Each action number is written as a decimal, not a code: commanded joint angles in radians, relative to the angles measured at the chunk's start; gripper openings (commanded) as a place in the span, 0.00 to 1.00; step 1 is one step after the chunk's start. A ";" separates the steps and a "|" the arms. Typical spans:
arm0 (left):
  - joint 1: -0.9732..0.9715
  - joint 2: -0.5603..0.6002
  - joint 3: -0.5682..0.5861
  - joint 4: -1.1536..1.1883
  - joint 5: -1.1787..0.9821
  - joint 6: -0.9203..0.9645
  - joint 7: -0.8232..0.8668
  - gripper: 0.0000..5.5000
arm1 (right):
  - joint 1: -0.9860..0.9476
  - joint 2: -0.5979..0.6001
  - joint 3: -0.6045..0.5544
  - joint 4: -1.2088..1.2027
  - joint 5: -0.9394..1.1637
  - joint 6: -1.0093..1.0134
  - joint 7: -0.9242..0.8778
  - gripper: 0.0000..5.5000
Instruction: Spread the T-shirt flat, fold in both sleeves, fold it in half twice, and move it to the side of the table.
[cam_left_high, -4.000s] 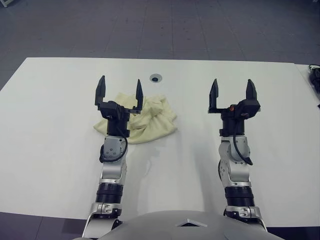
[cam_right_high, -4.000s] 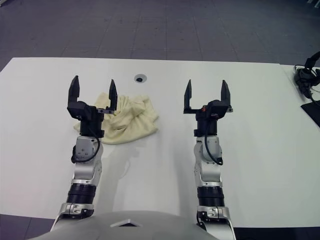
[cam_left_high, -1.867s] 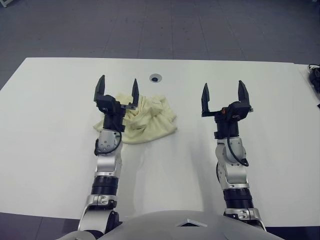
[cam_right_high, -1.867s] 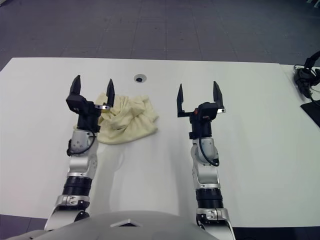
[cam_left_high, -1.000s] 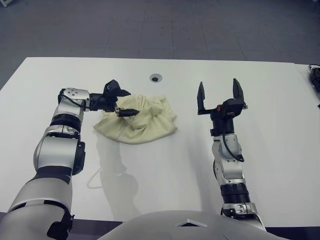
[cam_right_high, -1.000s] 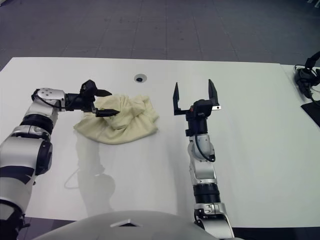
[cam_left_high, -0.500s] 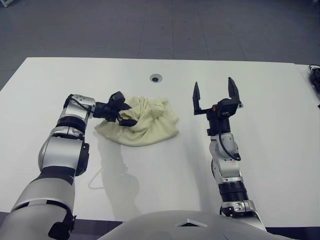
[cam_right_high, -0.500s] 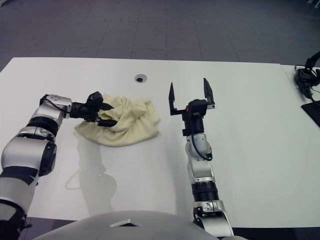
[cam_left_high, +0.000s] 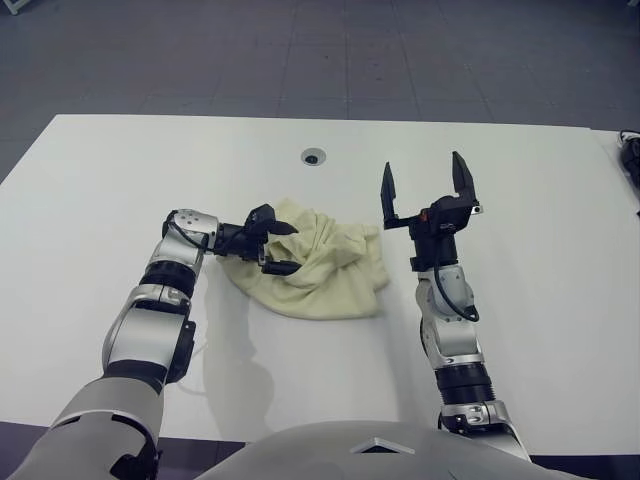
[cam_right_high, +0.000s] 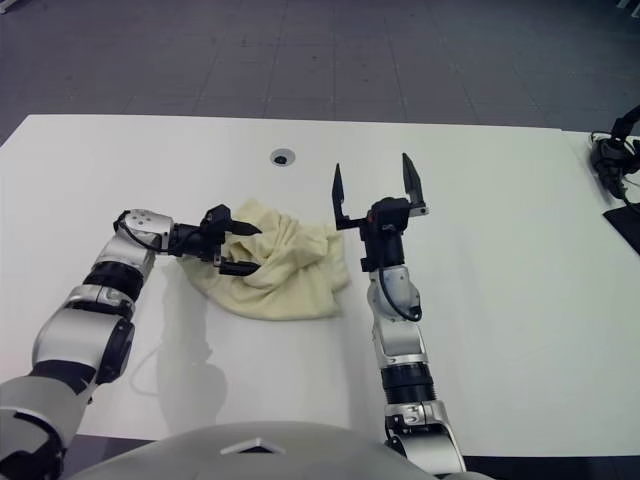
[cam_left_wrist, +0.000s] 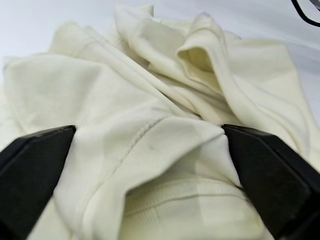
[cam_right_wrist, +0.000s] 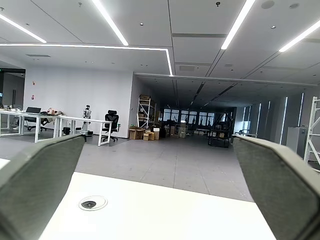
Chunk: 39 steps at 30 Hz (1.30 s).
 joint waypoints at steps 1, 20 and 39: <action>0.259 -0.040 -0.074 -0.147 0.032 0.169 0.062 0.98 | 0.009 0.012 0.006 -0.048 -0.004 0.026 -0.012 0.98; 0.671 0.089 -0.069 -1.110 -0.269 0.777 0.335 0.98 | 0.015 0.028 0.013 -0.103 -0.022 0.072 -0.031 0.98; 0.869 0.033 0.020 -1.558 -0.491 0.983 0.725 0.98 | 0.042 0.032 0.027 -0.175 -0.028 0.122 -0.038 0.98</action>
